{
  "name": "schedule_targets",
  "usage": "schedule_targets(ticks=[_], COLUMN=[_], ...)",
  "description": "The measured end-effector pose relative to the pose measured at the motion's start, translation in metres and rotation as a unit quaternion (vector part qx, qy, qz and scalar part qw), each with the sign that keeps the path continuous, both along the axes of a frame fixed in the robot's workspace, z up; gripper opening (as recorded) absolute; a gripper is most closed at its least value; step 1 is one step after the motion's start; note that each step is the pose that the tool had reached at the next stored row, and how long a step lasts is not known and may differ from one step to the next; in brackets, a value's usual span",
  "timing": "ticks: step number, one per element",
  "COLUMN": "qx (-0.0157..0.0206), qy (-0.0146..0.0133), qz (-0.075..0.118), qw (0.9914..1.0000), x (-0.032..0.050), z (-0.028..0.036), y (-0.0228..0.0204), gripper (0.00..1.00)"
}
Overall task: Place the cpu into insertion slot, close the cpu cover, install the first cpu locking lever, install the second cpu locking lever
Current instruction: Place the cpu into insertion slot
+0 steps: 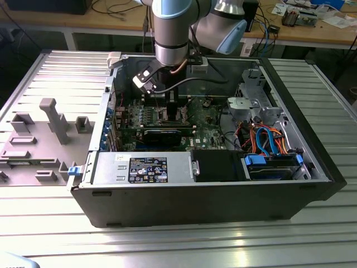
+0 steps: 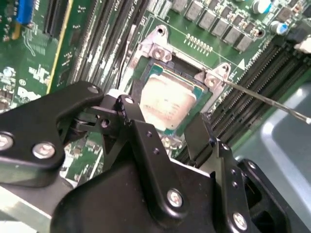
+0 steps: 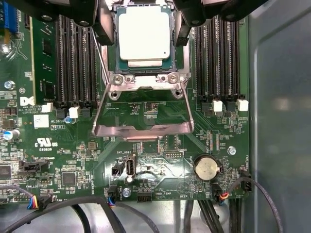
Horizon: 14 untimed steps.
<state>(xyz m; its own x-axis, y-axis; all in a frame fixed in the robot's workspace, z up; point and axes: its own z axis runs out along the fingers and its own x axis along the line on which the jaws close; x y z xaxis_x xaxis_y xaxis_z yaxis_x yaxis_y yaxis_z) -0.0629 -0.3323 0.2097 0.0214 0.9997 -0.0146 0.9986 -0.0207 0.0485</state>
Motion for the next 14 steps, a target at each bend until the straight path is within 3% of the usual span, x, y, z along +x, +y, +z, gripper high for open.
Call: schedule_targets(ticks=[3,6,9,10,13,14], qx=[0.0,-0.0001,0.0,-0.0001,-0.0001,0.0], qy=[0.0,0.0,-0.0001,-0.0002,-0.0001,-0.0002], qz=[0.0,0.001,0.008,0.01,0.019,0.021], qw=[1.0,1.0,0.99997,0.99995,0.99983,0.99978], x=[0.0001,0.0,0.0,0.0,-0.0001,-0.0001], z=[0.0088,0.0164,0.0259,0.0279,0.0366,0.0394], y=[0.0004,0.0004,0.0005,0.0005,0.0004,0.0005], gripper=[0.62,0.54,0.29,0.29,0.11,0.11])
